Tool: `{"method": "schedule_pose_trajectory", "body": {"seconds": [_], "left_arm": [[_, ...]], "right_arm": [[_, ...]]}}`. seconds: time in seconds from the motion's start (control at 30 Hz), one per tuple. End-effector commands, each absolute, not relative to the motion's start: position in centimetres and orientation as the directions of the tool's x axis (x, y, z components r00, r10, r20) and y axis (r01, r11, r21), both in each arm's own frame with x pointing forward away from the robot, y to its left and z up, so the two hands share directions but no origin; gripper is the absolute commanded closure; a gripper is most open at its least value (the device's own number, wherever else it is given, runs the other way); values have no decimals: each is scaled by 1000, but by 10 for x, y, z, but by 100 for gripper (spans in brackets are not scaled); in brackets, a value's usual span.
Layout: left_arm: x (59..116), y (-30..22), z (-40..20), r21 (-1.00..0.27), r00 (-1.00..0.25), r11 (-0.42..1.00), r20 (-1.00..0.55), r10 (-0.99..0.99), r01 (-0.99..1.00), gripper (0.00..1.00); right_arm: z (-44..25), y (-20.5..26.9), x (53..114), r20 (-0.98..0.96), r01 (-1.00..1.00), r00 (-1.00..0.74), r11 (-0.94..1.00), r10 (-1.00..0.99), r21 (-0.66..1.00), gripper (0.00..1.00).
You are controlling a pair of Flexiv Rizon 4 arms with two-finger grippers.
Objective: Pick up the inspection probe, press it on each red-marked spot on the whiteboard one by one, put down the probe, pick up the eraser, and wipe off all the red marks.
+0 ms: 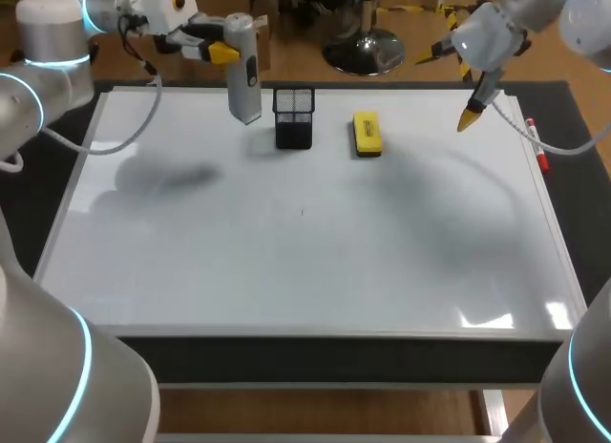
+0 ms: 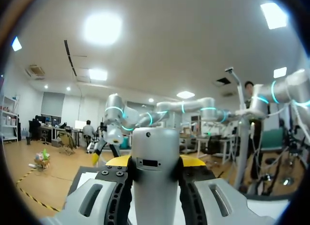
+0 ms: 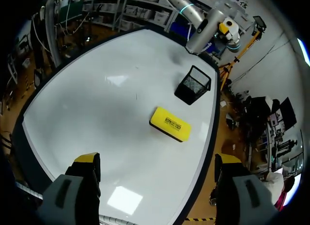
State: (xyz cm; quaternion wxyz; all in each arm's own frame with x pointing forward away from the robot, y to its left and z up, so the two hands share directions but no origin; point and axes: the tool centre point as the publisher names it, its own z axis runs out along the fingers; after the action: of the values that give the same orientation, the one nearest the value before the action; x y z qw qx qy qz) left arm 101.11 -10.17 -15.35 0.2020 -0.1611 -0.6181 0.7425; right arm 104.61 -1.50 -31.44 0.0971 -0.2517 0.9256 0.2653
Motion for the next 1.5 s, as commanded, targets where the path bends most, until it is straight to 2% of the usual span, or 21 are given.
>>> {"method": "schedule_pose_trajectory", "body": {"seconds": [0.03,0.8,1.5], "left_arm": [[999,-109,-134,-988,-941,-141,14,338,-66,100],[1029,-142,-130,-974,-996,-226,-17,88,-4,100],[1042,-166,-141,-962,-999,-273,9,-51,5,100]], "right_arm": [[-314,-15,1047,-310,-518,-854,734,-417,439,0],[-314,-15,1047,-310,-518,-854,734,-417,439,0],[-314,-15,1047,-310,-518,-854,734,-417,439,0]]}}
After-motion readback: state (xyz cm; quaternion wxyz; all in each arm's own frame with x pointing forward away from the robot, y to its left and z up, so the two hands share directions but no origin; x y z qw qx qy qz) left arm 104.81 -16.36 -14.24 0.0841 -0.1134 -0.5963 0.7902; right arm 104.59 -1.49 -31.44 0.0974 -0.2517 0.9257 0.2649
